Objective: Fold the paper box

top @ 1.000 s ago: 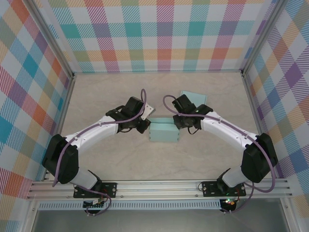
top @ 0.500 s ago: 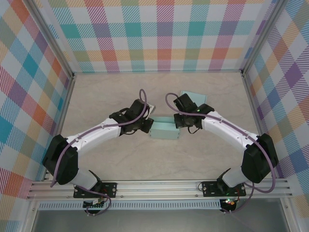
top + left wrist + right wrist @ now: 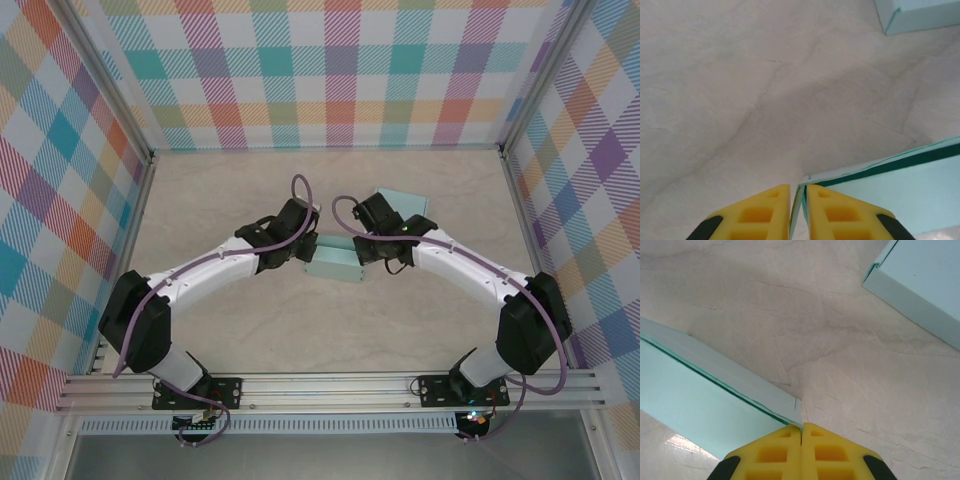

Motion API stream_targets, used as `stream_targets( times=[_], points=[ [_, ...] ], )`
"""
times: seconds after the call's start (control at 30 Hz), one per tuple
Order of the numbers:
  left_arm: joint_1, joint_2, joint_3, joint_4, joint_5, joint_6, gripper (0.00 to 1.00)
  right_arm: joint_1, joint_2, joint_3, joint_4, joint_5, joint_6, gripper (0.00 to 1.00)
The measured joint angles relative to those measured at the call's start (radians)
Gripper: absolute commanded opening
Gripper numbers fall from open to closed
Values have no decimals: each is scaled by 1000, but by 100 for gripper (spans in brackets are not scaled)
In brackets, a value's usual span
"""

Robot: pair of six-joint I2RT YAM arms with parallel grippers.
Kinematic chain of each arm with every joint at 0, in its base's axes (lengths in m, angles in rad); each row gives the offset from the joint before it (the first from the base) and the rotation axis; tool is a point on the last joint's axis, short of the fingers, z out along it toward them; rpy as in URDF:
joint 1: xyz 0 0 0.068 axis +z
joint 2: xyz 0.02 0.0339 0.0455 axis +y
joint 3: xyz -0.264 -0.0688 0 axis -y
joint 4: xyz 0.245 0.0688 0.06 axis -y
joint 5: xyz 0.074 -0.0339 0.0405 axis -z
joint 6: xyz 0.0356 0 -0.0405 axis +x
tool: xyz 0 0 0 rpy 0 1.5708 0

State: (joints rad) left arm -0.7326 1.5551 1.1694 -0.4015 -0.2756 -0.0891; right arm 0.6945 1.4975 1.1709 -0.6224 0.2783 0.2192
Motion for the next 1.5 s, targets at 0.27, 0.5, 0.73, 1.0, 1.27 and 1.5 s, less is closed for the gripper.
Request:
stream_targets(
  times=[0.27, 0.5, 0.73, 1.0, 1.27, 1.5],
  points=[
    [0, 11, 18, -18, -18, 18, 3, 1, 0, 0, 9, -3, -18, 8],
    [0, 1, 7, -17, -18, -43, 0, 1, 16, 15, -2, -3, 30, 13],
    [0, -27, -21, -14, -21, -116, 0, 12, 26, 21, -24, -3, 109, 11],
    [-6, -53, -59, 9, -46, -175, 0, 27, 47, 47, -36, -2, 171, 12],
    [-10, -87, -110, 45, -75, -219, 0, 36, 47, 47, -36, 1, 212, 13],
    [-12, -92, -134, 81, -90, -263, 0, 36, 47, 47, -21, 2, 241, 16]
  ],
)
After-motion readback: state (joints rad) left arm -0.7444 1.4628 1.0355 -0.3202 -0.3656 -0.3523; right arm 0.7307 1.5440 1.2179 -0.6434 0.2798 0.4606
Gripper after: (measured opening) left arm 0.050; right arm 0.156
